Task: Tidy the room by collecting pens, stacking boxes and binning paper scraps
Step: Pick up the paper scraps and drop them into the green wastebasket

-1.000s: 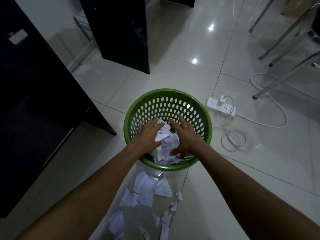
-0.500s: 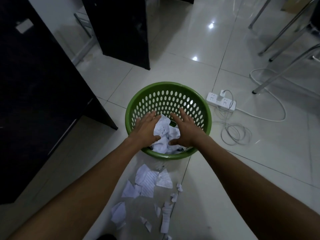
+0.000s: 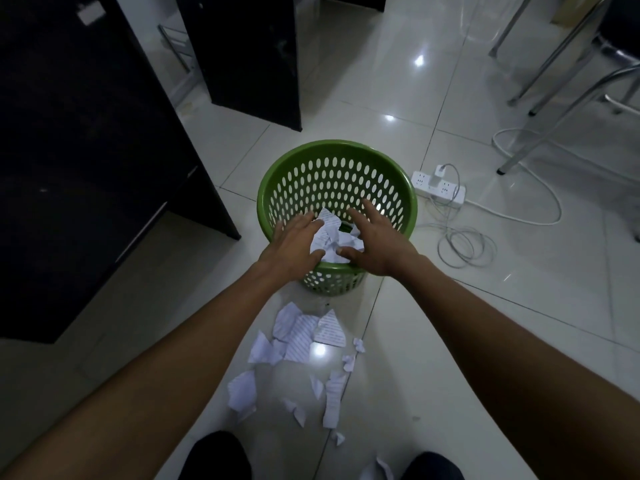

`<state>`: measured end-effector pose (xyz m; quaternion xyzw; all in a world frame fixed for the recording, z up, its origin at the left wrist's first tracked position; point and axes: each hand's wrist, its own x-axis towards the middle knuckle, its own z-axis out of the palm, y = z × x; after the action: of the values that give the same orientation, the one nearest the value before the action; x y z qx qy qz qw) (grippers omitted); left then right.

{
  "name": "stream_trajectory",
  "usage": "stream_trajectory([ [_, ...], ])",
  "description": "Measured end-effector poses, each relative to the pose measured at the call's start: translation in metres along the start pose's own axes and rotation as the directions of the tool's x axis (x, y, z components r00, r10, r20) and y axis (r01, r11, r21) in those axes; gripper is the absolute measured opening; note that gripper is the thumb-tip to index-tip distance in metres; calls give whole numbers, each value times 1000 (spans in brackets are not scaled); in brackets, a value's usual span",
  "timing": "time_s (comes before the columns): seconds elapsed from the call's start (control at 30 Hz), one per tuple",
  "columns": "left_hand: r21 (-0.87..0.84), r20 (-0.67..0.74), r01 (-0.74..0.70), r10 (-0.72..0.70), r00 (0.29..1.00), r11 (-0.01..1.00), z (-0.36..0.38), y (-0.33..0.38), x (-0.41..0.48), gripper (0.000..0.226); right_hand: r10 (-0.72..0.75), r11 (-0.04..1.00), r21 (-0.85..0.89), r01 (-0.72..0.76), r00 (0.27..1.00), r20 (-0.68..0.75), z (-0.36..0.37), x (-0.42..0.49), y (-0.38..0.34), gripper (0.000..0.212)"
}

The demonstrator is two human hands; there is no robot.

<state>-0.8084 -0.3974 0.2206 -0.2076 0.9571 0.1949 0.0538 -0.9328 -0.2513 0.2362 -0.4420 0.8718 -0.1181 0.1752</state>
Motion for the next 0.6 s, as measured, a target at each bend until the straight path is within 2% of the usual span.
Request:
stream_trajectory([
  [0.3,-24,-80,-33,31,996,999,17,9,-60,58,-6,999,-49,2,997,-80,8,-66,-16,84],
  [0.6,-69,-23,-42,40,999,997,57,15,-164,63,14,999,-50,-20,993,-113,52,-162,-38,89],
])
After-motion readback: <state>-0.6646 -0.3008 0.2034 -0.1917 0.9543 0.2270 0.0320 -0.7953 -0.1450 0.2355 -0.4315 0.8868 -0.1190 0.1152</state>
